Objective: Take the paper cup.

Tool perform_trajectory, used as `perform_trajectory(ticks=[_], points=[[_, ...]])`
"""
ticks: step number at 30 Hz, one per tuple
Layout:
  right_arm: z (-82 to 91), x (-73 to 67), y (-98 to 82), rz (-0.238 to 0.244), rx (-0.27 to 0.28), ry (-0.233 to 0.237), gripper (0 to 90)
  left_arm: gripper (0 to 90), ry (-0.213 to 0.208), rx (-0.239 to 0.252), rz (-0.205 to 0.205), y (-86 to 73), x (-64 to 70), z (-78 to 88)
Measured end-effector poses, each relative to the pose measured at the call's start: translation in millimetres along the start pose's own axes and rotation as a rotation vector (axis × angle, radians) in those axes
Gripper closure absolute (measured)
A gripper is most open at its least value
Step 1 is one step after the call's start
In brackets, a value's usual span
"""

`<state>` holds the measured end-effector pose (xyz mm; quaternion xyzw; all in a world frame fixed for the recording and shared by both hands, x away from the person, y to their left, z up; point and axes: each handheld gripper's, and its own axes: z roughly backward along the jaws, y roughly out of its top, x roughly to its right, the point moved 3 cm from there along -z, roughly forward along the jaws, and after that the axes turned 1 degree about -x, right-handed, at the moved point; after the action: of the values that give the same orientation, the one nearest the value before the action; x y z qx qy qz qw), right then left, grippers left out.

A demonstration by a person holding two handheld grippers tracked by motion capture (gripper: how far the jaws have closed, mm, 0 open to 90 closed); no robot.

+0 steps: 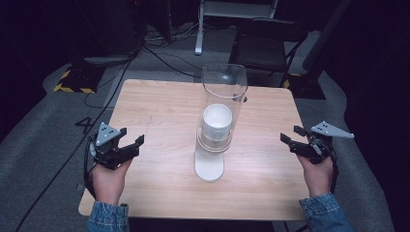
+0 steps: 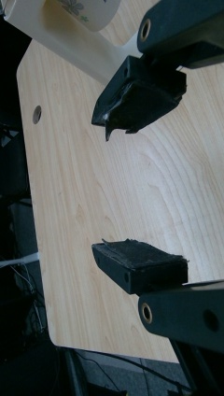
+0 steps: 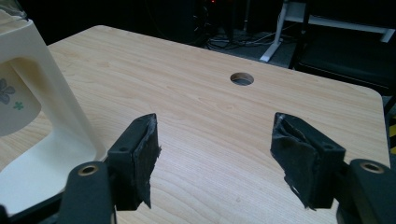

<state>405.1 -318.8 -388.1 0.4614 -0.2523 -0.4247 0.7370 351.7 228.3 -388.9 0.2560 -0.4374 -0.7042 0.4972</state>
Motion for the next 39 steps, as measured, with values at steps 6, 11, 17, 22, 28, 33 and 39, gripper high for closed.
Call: perform_trajectory(ticks=[6, 11, 17, 22, 28, 33, 39], points=[[1.2, -0.3, 0.2, -0.006, 0.003, 0.008, 32.6, 33.4, 0.002, 0.005, 0.0, 1.6, 0.8, 1.8], [0.9, -0.8, 0.7, -0.003, 0.004, 0.01, 32.6, 33.4, 0.002, 0.002, 0.0, 0.9, -0.4, 2.6], [0.2, -2.4, 1.2, -0.002, 0.003, 0.018, 32.6, 33.4, 0.001, 0.0, -0.003, 1.0, -0.4, 3.5], [-2.0, -5.3, 1.6, -0.005, 0.005, 0.043, 32.3, 33.2, 0.001, -0.002, -0.001, 1.0, -0.8, 3.4], [-7.7, -17.2, 6.2, 0.02, 0.007, 0.083, 32.2, 32.9, 0.002, -0.007, -0.003, 1.1, -0.8, 2.5], [-15.5, -32.9, 8.2, 0.034, -0.006, 0.127, 32.0, 32.7, 0.002, -0.011, -0.005, 1.0, -0.4, 2.3], [-25.3, -56.3, 10.5, 0.072, -0.024, 0.184, 31.8, 32.5, 0.0, -0.012, -0.006, 1.4, -0.3, 2.6]])
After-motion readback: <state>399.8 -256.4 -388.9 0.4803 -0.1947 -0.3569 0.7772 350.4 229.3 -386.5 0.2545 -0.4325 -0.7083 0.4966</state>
